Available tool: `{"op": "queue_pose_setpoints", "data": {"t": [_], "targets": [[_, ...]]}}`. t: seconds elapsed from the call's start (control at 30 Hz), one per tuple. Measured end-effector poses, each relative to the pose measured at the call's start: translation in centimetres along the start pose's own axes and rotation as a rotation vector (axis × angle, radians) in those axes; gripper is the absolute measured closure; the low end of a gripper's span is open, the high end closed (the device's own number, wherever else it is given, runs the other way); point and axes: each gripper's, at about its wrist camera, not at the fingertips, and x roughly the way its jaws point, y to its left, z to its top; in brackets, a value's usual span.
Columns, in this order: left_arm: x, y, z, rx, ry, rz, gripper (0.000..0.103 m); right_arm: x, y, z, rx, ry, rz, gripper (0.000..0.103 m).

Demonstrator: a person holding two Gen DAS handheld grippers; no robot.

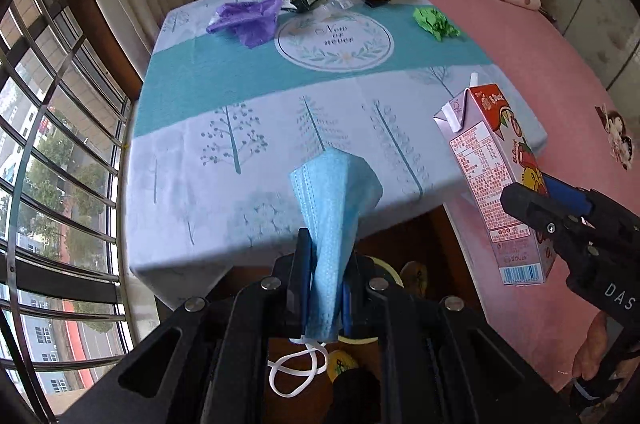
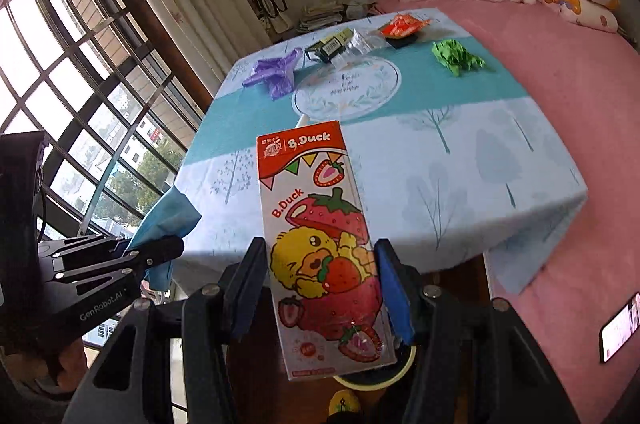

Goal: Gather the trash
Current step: 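Carry the blue mask and juice carton down over the bin, then open both grippers to drop the mask and carton into the bin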

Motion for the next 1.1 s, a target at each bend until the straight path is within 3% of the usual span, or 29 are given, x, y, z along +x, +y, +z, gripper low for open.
{"op": "queue_pose_setpoints", "data": {"t": [0.33, 0.63, 0.87, 1.0, 1.1], "targets": [[6.9, -4.9, -7.3, 0.08, 0.198, -0.082, 0.093, 3.7, -3.6, -9.8, 0.131, 0.179, -0.048, 0.048], [20.2, -7.0, -13.1, 0.082, 0.341, -0.089, 0.093, 14.3, -9.2, -17.5, 0.241, 0.306, -0.068, 0.048], [28.8, -6.7, -15.6, 0.058, 0.367, -0.068, 0.09, 23.1, -12.7, -21.1, 0.278, 0.371, -0.055, 0.046], [31.7, -6.3, -16.4, 0.037, 0.359, -0.05, 0.058, 26.4, -14.4, -22.3, 0.325, 0.394, -0.064, 0.046], [33.0, -5.2, -16.5, -0.008, 0.363, -0.039, 0.023, 27.8, -15.2, -23.1, 0.347, 0.4, -0.067, 0.043]]}}
